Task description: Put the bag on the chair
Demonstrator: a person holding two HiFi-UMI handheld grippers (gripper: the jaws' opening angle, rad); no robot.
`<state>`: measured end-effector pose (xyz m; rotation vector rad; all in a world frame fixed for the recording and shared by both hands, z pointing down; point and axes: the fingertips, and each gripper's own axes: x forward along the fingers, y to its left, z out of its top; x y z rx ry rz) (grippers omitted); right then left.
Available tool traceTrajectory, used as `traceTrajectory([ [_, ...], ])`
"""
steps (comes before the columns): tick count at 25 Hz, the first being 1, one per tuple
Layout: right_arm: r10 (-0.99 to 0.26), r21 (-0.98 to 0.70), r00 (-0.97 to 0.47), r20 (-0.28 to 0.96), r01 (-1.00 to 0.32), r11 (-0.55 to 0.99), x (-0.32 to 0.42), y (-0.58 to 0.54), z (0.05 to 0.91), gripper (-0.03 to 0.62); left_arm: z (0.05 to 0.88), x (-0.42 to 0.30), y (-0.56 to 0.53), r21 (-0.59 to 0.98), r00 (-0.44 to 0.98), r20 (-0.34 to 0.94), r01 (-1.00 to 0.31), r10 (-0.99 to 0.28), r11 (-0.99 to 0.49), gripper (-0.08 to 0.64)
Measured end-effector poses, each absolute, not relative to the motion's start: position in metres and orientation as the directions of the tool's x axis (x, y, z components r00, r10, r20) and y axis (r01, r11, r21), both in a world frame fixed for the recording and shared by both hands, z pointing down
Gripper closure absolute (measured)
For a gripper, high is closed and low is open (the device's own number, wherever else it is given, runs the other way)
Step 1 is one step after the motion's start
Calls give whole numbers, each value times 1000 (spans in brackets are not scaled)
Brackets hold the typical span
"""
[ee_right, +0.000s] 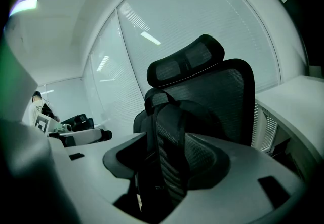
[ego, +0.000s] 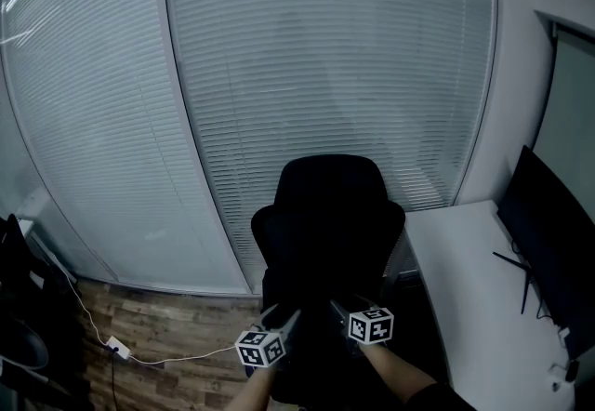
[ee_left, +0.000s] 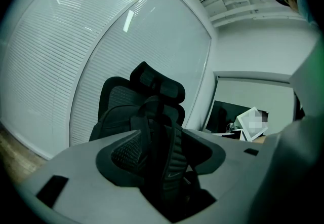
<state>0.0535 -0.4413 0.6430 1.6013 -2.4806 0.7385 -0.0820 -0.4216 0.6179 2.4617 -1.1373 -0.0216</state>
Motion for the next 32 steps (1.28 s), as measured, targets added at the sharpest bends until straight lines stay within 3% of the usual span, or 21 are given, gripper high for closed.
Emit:
traceTrajectory([
  [15,-857,-331,-461,230,-866,376,61,-393,606,380,593,-73,-377,373,661,99,-718,-744,-588,315],
  [19,-859,-320,-468,207,-862,392,65,-370,598,393,585,-69,-358,355,658,73,-720,-750,-597,361],
  [23,-866,-316,-470,171,-859,404,69,-348,592,490,577,-64,-335,308,659,46,-724,-751,-617,453],
  [26,-862,-323,-484,152,-849,419,70,-331,588,518,573,-60,-316,282,658,34,-728,-752,-624,513],
  [32,-854,-343,-504,130,-831,438,79,-299,586,529,569,-50,-283,283,636,17,-743,-772,-606,532],
])
